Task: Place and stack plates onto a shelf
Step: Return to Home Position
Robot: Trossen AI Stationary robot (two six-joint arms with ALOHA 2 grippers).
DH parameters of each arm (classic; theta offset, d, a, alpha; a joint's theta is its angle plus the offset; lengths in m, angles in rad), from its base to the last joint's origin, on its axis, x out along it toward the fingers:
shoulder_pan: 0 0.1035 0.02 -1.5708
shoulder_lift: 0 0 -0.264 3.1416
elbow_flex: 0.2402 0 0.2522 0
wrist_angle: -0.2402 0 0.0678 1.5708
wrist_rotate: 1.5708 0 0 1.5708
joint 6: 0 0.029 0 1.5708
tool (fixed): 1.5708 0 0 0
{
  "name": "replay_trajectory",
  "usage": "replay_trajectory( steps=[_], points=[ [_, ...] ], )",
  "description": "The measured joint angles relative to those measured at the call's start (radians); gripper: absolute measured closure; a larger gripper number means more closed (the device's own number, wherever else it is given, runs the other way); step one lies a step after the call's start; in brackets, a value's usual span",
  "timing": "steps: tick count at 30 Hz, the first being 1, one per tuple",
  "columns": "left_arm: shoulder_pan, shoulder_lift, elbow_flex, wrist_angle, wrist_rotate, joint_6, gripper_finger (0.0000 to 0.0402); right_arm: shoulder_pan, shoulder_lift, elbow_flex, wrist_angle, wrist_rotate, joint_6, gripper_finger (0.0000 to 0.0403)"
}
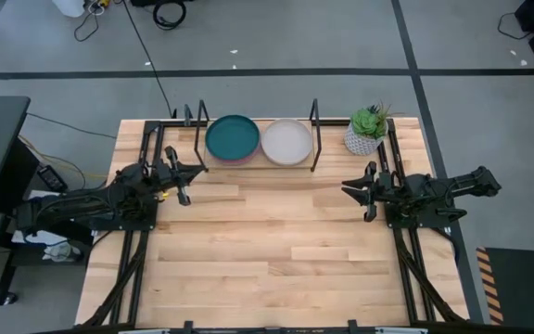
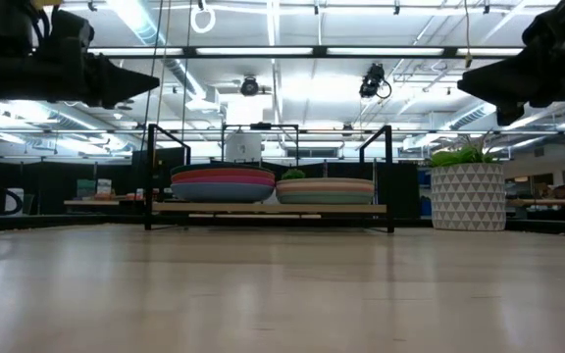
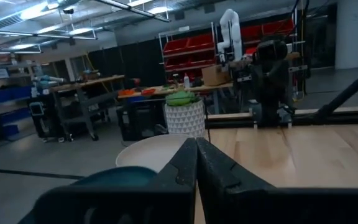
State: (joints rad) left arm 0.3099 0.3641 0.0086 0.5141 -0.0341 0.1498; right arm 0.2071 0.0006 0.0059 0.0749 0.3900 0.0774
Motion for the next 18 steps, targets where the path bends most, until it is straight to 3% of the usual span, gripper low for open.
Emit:
replay_trajectory(
  steps=[10, 18],
  points=[
    [0.000, -0.109, 0.000, -0.084, 0.004, 0.028, 0.0392, -0.007, 0.004, 0.000, -0.009, -0.090, -0.143, 0.0309],
    [0.000, -0.245, -0.001, -0.078, -0.058, 0.231, 0.0396, -0.007, 0.005, 0.000, -0.002, -0.050, -0.034, 0.0309]
  ],
)
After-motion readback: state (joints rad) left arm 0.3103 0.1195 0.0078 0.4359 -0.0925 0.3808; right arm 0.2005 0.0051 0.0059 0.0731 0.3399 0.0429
